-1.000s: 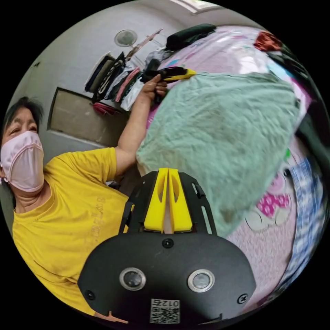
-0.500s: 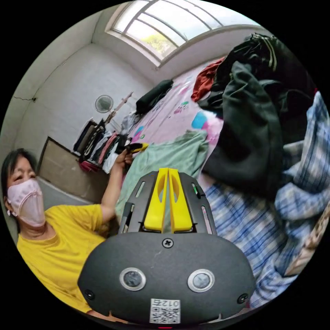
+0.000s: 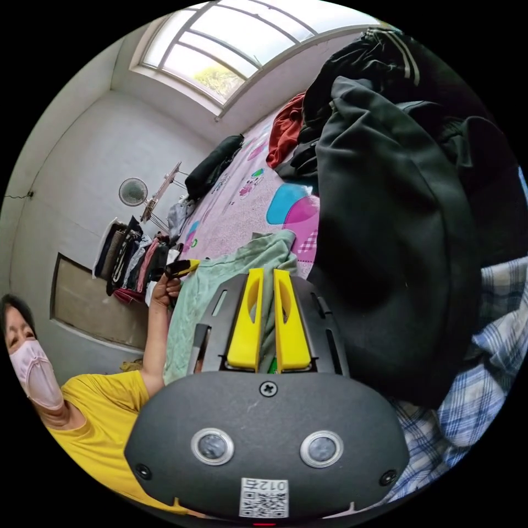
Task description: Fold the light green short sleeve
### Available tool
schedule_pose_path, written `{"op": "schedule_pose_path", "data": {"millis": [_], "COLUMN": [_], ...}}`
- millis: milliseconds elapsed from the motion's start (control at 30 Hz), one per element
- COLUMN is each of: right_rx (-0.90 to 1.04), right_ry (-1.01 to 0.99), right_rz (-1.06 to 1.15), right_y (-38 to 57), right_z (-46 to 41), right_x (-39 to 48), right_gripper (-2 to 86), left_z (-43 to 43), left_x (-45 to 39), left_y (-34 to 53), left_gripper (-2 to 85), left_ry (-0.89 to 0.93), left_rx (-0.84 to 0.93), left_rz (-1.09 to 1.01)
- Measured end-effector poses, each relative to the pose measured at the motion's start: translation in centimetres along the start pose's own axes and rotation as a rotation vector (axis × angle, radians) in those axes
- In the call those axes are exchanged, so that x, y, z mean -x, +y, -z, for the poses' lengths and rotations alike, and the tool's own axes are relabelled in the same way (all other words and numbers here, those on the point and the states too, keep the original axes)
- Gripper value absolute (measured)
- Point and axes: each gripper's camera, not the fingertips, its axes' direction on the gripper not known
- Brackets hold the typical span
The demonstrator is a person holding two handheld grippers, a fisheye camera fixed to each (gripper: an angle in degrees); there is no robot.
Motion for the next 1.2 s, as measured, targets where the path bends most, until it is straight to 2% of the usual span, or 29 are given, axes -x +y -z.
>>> {"op": "schedule_pose_path", "data": {"millis": [100, 233, 300, 400, 500, 567, 633, 667, 733, 800, 867, 967, 1033, 1100, 1167, 1200], "right_rx": [0.087, -0.015, -0.036, 0.049, -0.059, -0.114, -0.060, 0.030, 0.082, 0.015, -0.035, 0.076, 0.152, 0.205, 0.216, 0.206], "right_ry": [0.075, 0.140, 0.144, 0.100, 0.190, 0.283, 0.282, 0.278, 0.280, 0.331, 0.387, 0.331, 0.283, 0.262, 0.241, 0.227], "right_rz": [-0.002, 0.032, 0.013, -0.044, -0.006, 0.128, 0.204, 0.215, 0.174, 0.143, 0.252, 0.347, 0.363, 0.347, 0.303, 0.287], "right_y": [-1.4, 0.1, 0.9, 0.6, 1.1, 1.4, 1.1, 0.8, 1.1, 2.7, 7.1, 14.2, 18.3, 21.9, 25.2, 25.9], "right_z": [-2.4, -0.5, 0.0, -1.3, 0.6, 0.4, -1.6, -3.3, -3.9, -1.0, 3.1, 5.9, 6.7, 7.1, 7.8, 8.2], "right_x": [1.8, 5.6, 6.5, 6.6, 10.4, 14.9, 16.9, 17.1, 17.2, 19.3, 24.4, 29.1, 31.0, 31.9, 31.9, 31.6], "right_gripper": [1.2, 0.8, 0.8, 0.8, 0.9, 0.8, 0.7, 0.6, 0.6, 0.6, 0.7, 0.9, 1.2, 1.6, 3.1, 3.5], "left_z": [0.4, 1.1, 1.4, 1.7, 2.0, 2.2, 2.3, 2.4, 2.5, 2.9, 3.6, 6.1, 9.0, 10.5, 10.5, 9.7], "left_x": [-0.8, -1.9, -2.4, -3.6, -4.7, -5.4, -6.5, -6.8, -7.9, -8.9, -10.1, -13.7, -17.1, -20.8, -25.0, -28.0], "left_y": [0.5, 1.4, 1.8, 2.4, 3.1, 3.6, 4.2, 4.4, 5.2, 5.8, 6.8, 9.7, 12.5, 14.3, 16.2, 17.8], "left_gripper": [0.4, 0.4, 0.4, 0.5, 0.5, 0.5, 0.5, 0.5, 0.5, 0.6, 0.6, 0.6, 0.7, 0.7, 0.9, 1.1], "left_ry": [0.001, 0.005, 0.004, -0.002, 0.003, 0.004, 0.001, 0.001, -0.004, -0.031, -0.076, -0.083, -0.002, 0.022, 0.002, -0.011], "left_rx": [-0.001, -0.013, -0.022, -0.018, -0.020, -0.022, -0.020, -0.021, -0.027, -0.052, -0.104, -0.298, -0.472, -0.506, -0.451, -0.365], "left_rz": [0.000, 0.005, 0.009, 0.009, 0.011, 0.014, 0.015, 0.016, 0.023, 0.038, 0.058, 0.006, -0.001, -0.041, -0.067, -0.104]}}
